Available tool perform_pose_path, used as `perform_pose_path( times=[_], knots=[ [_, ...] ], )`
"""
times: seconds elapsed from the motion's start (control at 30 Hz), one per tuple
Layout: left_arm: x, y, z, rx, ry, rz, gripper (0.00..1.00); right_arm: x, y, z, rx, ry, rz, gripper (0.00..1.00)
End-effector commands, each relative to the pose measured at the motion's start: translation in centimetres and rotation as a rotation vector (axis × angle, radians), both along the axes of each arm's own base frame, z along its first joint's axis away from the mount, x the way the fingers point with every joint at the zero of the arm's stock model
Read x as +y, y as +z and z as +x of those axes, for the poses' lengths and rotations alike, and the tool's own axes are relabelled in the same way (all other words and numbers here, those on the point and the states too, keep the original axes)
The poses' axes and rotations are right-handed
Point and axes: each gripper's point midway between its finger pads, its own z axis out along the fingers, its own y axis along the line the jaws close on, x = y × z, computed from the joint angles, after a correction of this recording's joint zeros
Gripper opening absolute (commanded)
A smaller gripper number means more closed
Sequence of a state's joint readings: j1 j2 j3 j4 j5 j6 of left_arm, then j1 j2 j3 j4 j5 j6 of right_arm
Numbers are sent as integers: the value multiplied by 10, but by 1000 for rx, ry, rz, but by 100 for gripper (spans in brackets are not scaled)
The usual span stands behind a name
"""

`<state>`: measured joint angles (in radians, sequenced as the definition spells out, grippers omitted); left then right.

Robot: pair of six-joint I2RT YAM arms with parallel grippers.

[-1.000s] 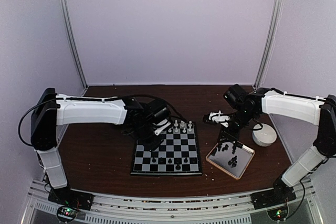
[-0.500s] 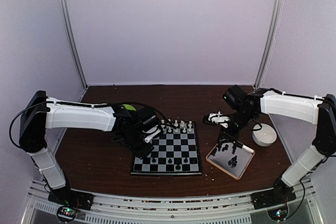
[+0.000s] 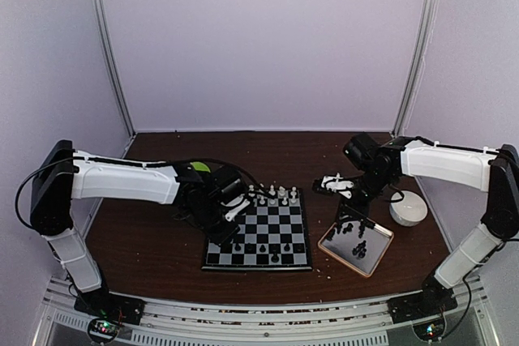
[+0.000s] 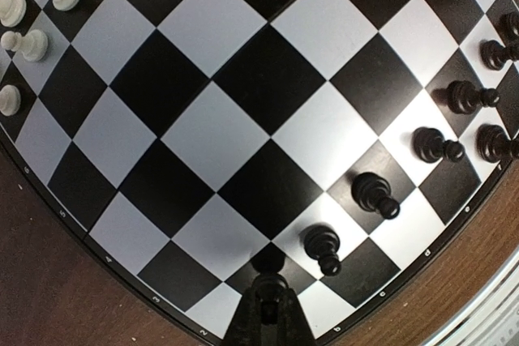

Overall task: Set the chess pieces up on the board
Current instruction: Place the pawn at g7.

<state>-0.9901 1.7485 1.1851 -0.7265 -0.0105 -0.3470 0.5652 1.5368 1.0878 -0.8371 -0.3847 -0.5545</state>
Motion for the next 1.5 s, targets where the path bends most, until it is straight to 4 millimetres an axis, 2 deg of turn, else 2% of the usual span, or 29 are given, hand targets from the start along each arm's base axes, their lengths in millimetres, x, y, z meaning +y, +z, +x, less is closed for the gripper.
perform_pose_path(
  times=[0.0, 0.5, 0.73, 1.07, 1.27, 1.37, 1.47],
  knots=[
    [0, -4, -3, 16, 10, -6, 0, 4, 2, 2, -4, 22, -2, 23],
    [2, -15, -6, 34, 9, 5, 0, 5, 1, 1, -1, 26, -8, 24],
    [2, -16, -5, 32, 10, 8, 4, 4, -1, 0, 4, 25, -15, 24],
    [0, -10, -4, 23, 8, -8, 20, 5, -2, 0, 5, 29, -20, 24],
    [-4, 7, 1, -13, 7, -35, 27, 5, -1, 0, 5, 29, -18, 24],
    [-2, 28, 11, -72, 8, -31, 30, 4, 4, 2, -17, 24, -22, 24],
    [-1, 60, 28, -146, 11, -50, 35, -4, 12, 8, -68, -1, -42, 24]
  ],
)
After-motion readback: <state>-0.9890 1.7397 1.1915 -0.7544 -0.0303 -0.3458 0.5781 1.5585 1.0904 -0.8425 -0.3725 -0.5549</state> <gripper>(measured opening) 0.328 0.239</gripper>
